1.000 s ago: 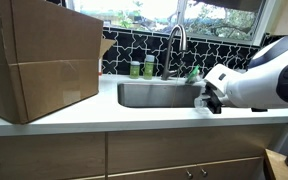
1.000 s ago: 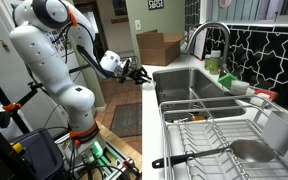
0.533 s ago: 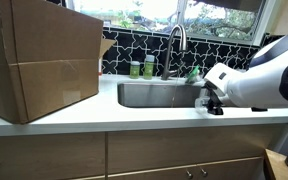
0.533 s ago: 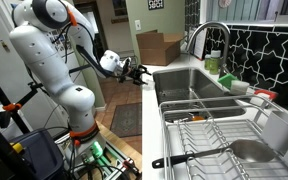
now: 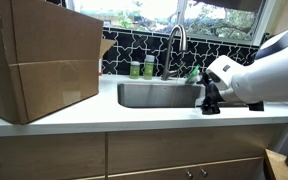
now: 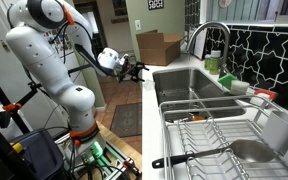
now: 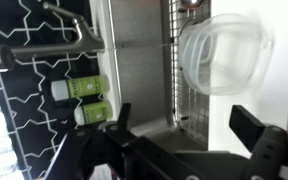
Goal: Take the container out of the sink then empty it and place it upside down on the edge of the sink
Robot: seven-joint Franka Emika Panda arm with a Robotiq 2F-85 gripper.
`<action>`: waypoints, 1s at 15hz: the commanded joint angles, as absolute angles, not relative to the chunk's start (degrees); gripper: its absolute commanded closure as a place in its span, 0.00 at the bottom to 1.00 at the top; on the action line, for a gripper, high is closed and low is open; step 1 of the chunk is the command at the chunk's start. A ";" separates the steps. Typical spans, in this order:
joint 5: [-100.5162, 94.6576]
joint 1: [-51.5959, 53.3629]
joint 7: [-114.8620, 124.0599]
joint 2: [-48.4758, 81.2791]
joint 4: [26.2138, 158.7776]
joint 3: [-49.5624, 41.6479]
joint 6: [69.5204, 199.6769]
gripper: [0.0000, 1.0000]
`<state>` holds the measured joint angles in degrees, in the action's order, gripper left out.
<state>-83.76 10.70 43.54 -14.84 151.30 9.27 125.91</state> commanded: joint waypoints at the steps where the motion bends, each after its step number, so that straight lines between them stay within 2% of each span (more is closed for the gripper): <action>1: -86.66 11.34 44.55 -15.43 151.26 9.18 126.08 0.00; 8: -89.81 11.98 45.77 -16.10 151.28 9.69 126.44 0.00; 15: -66.29 12.95 41.19 -23.38 148.50 7.25 131.83 0.00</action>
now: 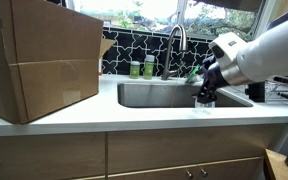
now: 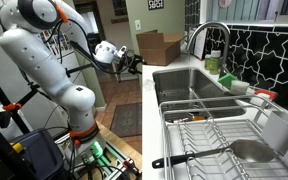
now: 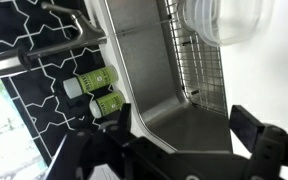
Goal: Take the container out of the sink then empty it and place it upside down on the edge of the sink
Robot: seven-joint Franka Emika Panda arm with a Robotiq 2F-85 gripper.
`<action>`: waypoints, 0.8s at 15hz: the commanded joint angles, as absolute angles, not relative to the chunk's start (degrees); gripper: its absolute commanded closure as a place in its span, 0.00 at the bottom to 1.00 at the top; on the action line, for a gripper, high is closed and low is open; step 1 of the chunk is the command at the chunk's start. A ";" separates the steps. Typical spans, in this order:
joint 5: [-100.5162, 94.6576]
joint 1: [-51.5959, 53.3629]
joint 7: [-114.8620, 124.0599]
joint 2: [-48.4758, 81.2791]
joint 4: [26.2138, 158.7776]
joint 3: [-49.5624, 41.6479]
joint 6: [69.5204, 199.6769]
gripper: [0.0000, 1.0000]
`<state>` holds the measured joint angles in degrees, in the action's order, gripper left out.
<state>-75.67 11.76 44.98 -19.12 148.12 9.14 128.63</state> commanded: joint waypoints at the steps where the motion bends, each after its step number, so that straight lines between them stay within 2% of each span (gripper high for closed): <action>1: -62.69 12.88 40.45 -24.25 148.26 7.03 132.36 0.00; 7: -41.37 10.93 35.86 -29.32 147.84 5.80 134.10 0.00; 8: -45.08 8.93 36.26 -27.35 146.68 8.82 132.68 0.00; 12: -41.33 8.17 35.72 -28.59 146.72 8.83 133.50 0.00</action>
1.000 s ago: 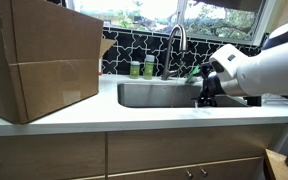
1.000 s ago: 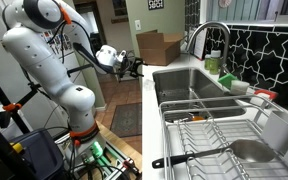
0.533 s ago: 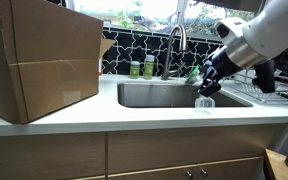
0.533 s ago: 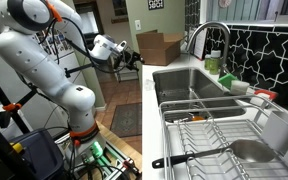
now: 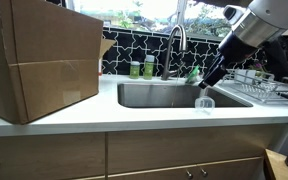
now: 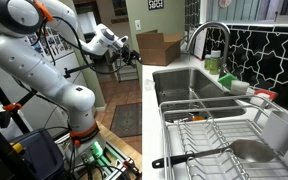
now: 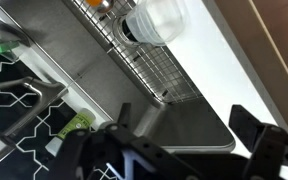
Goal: Take the container out of the sink then empty it and place it upside down on the edge of the sink
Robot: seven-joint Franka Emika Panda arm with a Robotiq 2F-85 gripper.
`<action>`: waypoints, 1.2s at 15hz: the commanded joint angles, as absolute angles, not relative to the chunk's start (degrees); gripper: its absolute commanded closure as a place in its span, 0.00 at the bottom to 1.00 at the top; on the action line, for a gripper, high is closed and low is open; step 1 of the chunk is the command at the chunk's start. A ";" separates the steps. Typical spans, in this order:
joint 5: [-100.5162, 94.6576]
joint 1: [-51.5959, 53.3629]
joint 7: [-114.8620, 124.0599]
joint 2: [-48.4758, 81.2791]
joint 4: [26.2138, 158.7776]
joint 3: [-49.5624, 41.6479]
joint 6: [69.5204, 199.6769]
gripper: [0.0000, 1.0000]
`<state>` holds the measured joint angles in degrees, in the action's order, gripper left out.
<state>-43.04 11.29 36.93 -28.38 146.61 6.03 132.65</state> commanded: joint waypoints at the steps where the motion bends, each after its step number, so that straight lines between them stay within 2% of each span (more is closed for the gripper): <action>1: -39.72 7.69 37.10 -28.79 146.48 7.94 134.92 0.00; 7: -22.15 1.89 33.62 -29.46 144.15 3.78 134.71 0.00; 18: 2.86 -7.71 33.61 -22.98 141.44 -2.03 132.75 0.00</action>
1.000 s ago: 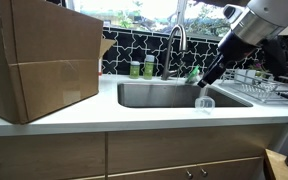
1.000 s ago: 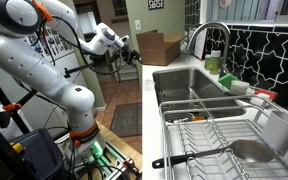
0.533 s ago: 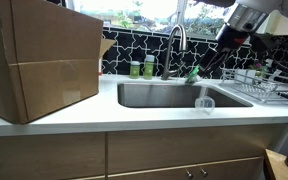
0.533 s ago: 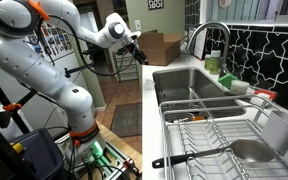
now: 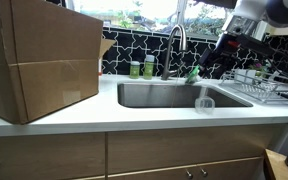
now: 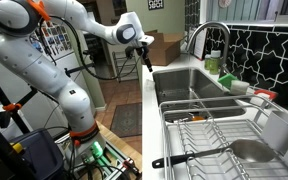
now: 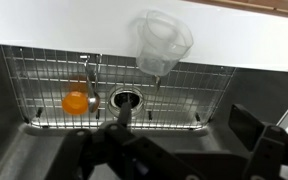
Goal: Take the container out of the sink then empty it and place it upside down on the edge of the sink
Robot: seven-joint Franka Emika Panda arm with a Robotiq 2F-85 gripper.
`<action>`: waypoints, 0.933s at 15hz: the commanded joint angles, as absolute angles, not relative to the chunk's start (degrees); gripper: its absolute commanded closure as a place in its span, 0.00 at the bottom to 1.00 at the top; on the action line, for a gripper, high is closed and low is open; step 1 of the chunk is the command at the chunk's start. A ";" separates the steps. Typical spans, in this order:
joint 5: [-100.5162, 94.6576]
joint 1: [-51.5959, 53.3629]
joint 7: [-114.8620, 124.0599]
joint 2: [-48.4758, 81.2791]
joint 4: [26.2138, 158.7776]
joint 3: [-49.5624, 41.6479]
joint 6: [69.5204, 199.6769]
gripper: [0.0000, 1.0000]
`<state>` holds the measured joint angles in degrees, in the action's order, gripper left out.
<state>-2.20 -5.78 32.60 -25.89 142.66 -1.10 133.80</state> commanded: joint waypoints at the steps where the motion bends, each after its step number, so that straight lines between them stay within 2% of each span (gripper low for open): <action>1: 4.12 -8.52 34.58 -22.04 141.30 -2.18 132.74 0.00; 14: 19.14 -8.04 25.89 -8.48 133.46 -5.75 126.72 0.00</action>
